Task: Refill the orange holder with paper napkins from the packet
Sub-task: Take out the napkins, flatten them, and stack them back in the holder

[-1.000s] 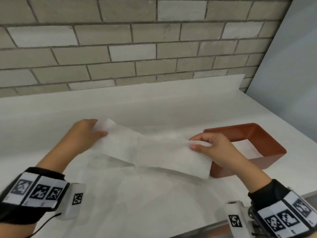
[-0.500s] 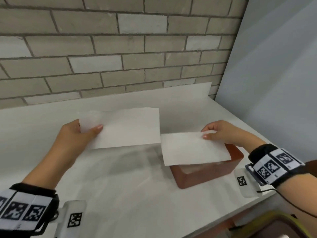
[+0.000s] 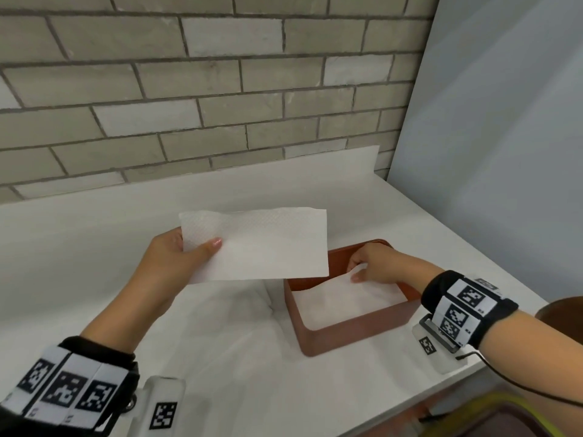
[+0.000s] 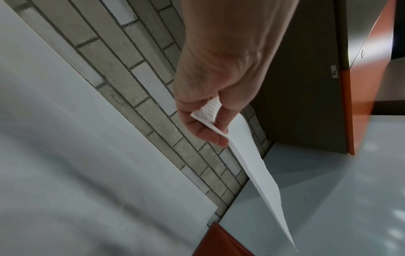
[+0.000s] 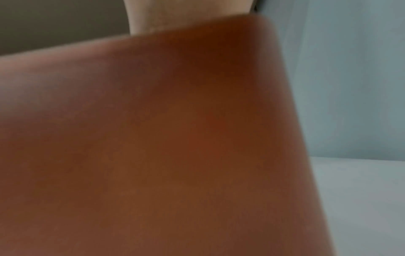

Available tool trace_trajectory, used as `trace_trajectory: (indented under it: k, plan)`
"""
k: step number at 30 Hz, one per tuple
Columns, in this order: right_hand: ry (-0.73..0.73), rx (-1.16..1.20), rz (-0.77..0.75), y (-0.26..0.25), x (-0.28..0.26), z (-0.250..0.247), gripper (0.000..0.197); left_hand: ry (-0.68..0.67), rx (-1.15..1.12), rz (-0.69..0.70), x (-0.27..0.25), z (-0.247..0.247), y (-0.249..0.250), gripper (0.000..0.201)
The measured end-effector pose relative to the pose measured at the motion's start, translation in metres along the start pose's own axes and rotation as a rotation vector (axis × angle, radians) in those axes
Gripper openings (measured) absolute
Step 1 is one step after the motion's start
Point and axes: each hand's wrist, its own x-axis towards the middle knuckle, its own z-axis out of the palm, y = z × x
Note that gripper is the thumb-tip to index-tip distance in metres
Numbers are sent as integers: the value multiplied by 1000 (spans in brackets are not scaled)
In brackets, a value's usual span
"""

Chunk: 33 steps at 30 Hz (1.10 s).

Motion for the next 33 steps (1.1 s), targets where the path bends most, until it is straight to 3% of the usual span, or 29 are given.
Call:
trace_trajectory:
  k: [11,17,20,22,24,25,29,33]
  plan:
    - [38,-83,4,6,9,9,25,3,-49,-57,-5,18,-3,5]
    - [59,-126,23,12,7,14,43,-13,-42,-103,-9,29,-5,9]
    - [235,-131,-72,15,-7,1,27,-41,-16,-146,-11,41,-7,12]
    - [480,-65,-156,20,-21,-9,15,-85,20,-171,-15,53,-7,15]
    - [712,100,-143,30,-30,-14,13,-128,47,-192,-17,70,-8,19]
    - [757,193,-90,35,-32,-14,13,-143,49,-203,-18,79,-8,20]
    - [594,465,136,49,-30,-1,28,-151,30,-277,-19,118,-7,21]
    - [514,615,174,52,-30,9,33,-133,48,-331,-17,143,-9,26]
